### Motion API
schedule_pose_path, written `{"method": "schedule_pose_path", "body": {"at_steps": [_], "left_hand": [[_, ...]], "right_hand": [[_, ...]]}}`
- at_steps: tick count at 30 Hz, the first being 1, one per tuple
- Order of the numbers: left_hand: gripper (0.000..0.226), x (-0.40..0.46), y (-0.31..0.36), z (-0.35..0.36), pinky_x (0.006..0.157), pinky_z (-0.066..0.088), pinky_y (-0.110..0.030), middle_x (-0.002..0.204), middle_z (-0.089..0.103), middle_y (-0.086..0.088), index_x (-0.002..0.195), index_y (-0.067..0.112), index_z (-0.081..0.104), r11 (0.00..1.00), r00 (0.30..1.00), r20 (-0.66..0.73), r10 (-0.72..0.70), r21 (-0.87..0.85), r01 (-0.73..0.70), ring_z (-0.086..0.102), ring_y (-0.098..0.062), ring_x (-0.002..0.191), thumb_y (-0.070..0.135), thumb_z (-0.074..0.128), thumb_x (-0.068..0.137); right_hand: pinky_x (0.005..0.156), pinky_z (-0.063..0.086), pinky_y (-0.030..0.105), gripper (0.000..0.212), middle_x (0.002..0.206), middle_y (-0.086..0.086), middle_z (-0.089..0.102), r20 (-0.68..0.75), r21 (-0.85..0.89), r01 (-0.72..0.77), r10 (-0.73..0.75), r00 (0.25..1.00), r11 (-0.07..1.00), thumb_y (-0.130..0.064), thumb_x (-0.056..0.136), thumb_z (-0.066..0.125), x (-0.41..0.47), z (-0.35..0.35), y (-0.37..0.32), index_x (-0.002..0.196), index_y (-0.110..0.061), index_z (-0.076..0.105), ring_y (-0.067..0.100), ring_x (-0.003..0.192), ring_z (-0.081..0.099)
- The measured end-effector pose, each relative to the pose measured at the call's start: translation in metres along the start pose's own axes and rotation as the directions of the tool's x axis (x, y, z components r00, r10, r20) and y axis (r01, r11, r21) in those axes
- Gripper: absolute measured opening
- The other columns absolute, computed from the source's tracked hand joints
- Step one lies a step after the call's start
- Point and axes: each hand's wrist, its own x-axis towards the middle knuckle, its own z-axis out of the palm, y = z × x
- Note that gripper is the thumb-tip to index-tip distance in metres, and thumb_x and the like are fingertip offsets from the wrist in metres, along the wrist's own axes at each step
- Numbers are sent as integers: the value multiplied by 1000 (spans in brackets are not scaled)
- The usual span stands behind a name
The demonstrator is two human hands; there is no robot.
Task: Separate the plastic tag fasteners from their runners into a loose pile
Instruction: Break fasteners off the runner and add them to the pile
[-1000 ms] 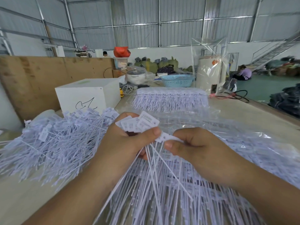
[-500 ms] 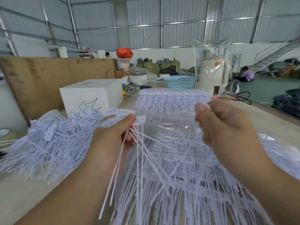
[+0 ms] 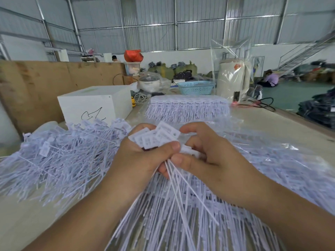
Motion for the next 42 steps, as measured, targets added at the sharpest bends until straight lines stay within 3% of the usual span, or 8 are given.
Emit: {"method": "schedule_pose_path", "body": {"at_steps": [6,10,16,22,27,32,38,42], "left_hand": [[25,8,1,-15,37,41,-19,51,58,0,85,3,51,993,986,-120,113,28,-110,50,-13,37,-7,71,74],[42,2,1,-11,39,48,-24,62,65,-4,85,8,54,982,988,-41,147,124,-141,56,-19,46,15,85,57],[36,1,0,-12,44,51,-26,69,69,-4,83,18,57,954,984,-38,172,256,-157,64,-19,52,8,85,64],[22,5,-5,-6,46,48,-23,59,63,-2,81,13,58,997,989,-131,64,53,-57,54,-13,42,-2,74,77],[18,2,-13,-2,44,48,-23,53,57,-3,84,7,56,999,987,-158,-14,-52,6,50,-12,39,-3,70,81],[20,8,-10,-6,41,44,-21,51,56,-4,77,12,58,990,994,-83,-66,-128,55,48,-11,36,2,75,73],[18,7,-7,-10,40,41,-20,51,52,-2,72,19,63,994,998,-44,-52,-94,47,47,-10,38,10,76,64],[19,4,-12,-2,43,42,-20,48,50,0,64,26,63,995,998,-22,-54,-83,52,46,-10,38,14,77,63]], "right_hand": [[56,36,39,22,70,20,50,80,18,-109,107,991,994,-38,96,55,1,-15,2,79,-24,60,34,56,42],[49,34,29,30,55,-8,41,80,-24,-156,158,984,987,-27,98,54,3,-17,5,68,-30,55,13,47,36],[49,29,34,31,55,-1,38,37,47,-196,195,980,979,-27,96,58,4,-14,6,65,-28,58,18,49,32],[43,28,24,37,51,0,33,-168,184,-192,223,960,964,-21,97,57,7,-1,2,60,-24,56,16,43,30],[48,37,27,33,51,-5,46,-455,434,-150,360,815,888,-22,99,52,14,-18,2,68,-17,60,10,46,39],[50,38,43,28,60,13,46,-138,275,-71,112,984,959,-28,96,58,2,-8,1,72,-14,59,22,48,42],[37,40,27,8,66,-2,48,-214,314,-16,87,973,949,-22,96,56,8,11,-2,90,-24,60,16,38,43],[38,43,30,10,71,4,58,-196,370,-103,185,963,923,-26,96,54,6,21,5,102,-19,57,25,40,49]]}}
